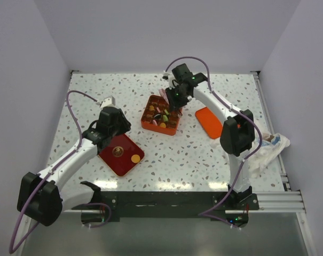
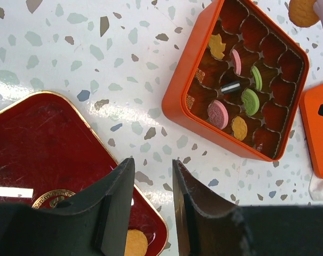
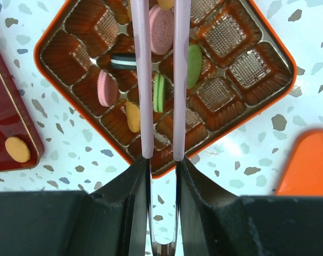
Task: Pack the cookies
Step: Place the fake cookies in the packing box.
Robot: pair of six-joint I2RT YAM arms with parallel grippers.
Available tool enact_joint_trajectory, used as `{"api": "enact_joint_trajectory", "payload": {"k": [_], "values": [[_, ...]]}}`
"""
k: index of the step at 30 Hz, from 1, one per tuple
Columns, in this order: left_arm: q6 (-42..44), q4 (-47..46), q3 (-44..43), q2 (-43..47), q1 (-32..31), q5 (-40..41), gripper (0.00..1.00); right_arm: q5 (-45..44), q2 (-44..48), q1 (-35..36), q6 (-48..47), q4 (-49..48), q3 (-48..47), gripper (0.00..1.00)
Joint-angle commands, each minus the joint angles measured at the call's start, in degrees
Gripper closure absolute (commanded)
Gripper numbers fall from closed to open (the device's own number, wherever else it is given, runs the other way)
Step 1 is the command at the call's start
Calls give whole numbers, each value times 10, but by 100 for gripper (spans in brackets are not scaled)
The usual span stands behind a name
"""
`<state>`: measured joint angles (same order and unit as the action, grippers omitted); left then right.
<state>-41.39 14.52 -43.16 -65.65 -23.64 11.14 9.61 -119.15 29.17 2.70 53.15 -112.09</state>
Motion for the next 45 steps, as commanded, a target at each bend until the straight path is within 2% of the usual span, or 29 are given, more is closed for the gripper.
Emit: {"api": "enact_joint_trajectory", "payload": {"k": [1,23,29,39,45], "values": [[-4,-9,2,13,3,12,60,28,-12,-3,-22,2,-23,100],[-7,3,8,26,3,17,60,31,-64,-24,-45,5,-18,100],[-7,9,8,28,3,19,60,32,-74,-24,-49,6,-18,95],[-10,9,10,31,3,18,60,35,-75,-24,-52,6,-26,79],[-11,14,9,37,3,20,60,38,-70,-26,-52,7,-39,74]]}}
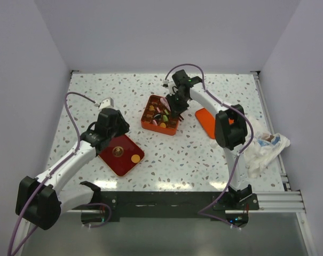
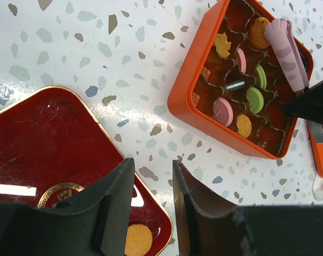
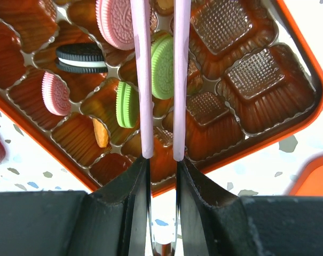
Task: Pack the cookies
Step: Place the fake cookies in the packing box.
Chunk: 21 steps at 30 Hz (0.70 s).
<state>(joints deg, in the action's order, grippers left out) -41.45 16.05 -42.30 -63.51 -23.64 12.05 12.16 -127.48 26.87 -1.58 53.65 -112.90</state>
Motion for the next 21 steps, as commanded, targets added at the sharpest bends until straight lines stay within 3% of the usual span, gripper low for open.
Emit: {"api": "enact_joint_trajectory", "payload": {"k": [1,10,14,21], "values": [[-9,-2,-1,15,3,11,60,14,17,-3,-10,2,-31,74],[-12,4,-2,22,3,11,60,20,19,-4,-9,1,-28,71],[-9,14,-5,31,3,12,60,38,33,-4,-18,6,-40,76],[-7,28,18,99,3,-22,56,181,107,-2,-139,22,0,82]]}}
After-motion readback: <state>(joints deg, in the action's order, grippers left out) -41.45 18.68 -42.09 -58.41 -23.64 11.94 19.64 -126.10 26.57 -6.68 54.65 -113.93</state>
